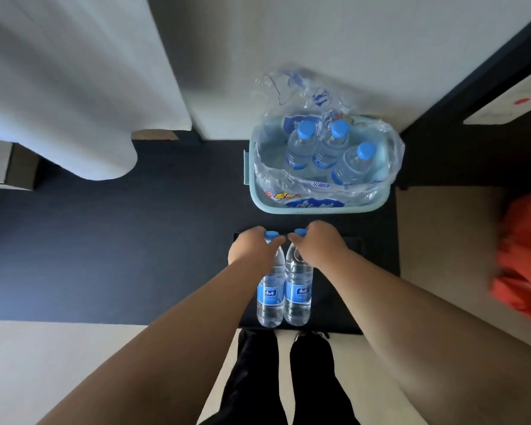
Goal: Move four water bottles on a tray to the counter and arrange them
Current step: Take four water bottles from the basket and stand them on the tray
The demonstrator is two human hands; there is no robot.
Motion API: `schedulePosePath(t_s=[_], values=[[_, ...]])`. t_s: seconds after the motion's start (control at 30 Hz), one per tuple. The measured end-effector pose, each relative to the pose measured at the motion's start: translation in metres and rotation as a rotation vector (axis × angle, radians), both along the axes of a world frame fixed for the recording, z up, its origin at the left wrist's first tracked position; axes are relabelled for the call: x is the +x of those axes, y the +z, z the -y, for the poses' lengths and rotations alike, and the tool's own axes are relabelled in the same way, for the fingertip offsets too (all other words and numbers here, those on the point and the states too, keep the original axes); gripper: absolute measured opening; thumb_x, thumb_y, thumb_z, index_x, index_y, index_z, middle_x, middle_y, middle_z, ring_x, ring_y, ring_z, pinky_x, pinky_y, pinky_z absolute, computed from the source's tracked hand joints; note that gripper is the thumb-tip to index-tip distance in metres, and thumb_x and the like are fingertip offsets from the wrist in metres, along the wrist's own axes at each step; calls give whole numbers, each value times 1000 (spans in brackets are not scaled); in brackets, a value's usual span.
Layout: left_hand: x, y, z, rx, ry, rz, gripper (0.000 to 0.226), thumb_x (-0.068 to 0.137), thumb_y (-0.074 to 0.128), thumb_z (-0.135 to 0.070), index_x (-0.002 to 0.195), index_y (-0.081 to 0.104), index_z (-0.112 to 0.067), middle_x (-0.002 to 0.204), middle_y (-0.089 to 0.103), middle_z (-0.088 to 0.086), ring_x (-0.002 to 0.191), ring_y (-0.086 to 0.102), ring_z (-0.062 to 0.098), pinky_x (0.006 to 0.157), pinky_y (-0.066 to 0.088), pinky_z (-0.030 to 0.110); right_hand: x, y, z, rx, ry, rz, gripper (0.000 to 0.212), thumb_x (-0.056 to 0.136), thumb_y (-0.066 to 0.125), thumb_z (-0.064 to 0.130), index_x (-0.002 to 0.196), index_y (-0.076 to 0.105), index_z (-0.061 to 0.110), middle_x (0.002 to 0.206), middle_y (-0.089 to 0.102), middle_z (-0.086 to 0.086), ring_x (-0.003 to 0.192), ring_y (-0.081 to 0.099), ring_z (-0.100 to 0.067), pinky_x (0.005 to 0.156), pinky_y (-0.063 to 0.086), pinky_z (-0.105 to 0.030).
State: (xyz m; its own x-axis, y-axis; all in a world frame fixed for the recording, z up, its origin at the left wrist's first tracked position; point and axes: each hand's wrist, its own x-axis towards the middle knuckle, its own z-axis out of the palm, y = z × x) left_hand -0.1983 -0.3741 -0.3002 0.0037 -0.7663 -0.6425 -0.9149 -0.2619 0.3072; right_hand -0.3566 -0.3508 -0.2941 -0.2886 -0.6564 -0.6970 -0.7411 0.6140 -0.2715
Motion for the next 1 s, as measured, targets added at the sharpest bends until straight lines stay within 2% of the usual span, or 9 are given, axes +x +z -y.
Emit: schedulePosePath(t_s=[0.1,0.17,0.3,0.43,0.57,0.67,0.77,0.87,1.0], values=[[-2,-9,6,57,14,7,35,86,57,-58,78,57,-24,71,68,-5,65,64,17,54,46,30,1,-17,-1,68,-46,-13,50,96,61,60,108,67,12,86,68,-4,77,65,-25,66,49,-33],[-4,-13,8,107,-27,6,31,88,55,-49,82,61,-19,76,70,-1,68,66,19,58,50,32,-2,-26,-5,113,-55,-3,46,100,56,55,108,66,10,82,66,-5,74,63,-24,61,46,-32],[-3,-10,0,153,-105,-4,24,81,50,-32,80,70,-18,76,69,2,64,66,21,54,51,29,-7,-33,-16,126,-53,68,28,104,51,32,110,67,9,104,70,-12,96,67,-33,72,44,-33],[5,-4,-15,143,-147,7,14,84,52,-26,83,65,-22,81,66,0,64,63,17,50,47,30,-8,-24,-24,140,86,68,32,107,45,38,108,63,12,95,64,-4,83,61,-20,69,48,-34],[13,14,-25,114,-83,-35,12,88,56,-34,96,61,-27,87,65,-5,69,64,16,55,50,30,-14,-5,-31,114,68,95,28,106,49,40,103,63,16,93,68,-2,83,64,-17,68,52,-33],[11,40,-20,43,-79,-73,16,85,55,-39,94,62,-28,86,66,-8,71,64,15,62,56,34,-21,22,-27,36,17,85,20,103,54,43,97,61,25,89,68,5,78,63,-12,64,51,-31],[2,74,-3,-86,-74,-111,26,87,60,-43,107,64,-26,101,68,-9,86,66,16,77,58,39,-31,59,-15,-99,13,39,21,102,53,47,99,62,29,84,66,9,73,63,-9,58,50,-30],[-15,112,25,-233,-81,-162,30,87,59,-47,112,65,-32,105,68,-14,89,65,11,78,56,34,-44,99,5,-268,9,20,22,102,50,45,104,63,27,89,68,6,74,64,-13,61,53,-34],[-40,154,66,-377,-137,-184,33,87,55,-51,114,66,-35,108,68,-17,90,65,10,78,55,31,-68,138,35,-444,-23,-22,18,103,52,40,109,62,26,100,72,1,77,62,-17,60,46,-31]])
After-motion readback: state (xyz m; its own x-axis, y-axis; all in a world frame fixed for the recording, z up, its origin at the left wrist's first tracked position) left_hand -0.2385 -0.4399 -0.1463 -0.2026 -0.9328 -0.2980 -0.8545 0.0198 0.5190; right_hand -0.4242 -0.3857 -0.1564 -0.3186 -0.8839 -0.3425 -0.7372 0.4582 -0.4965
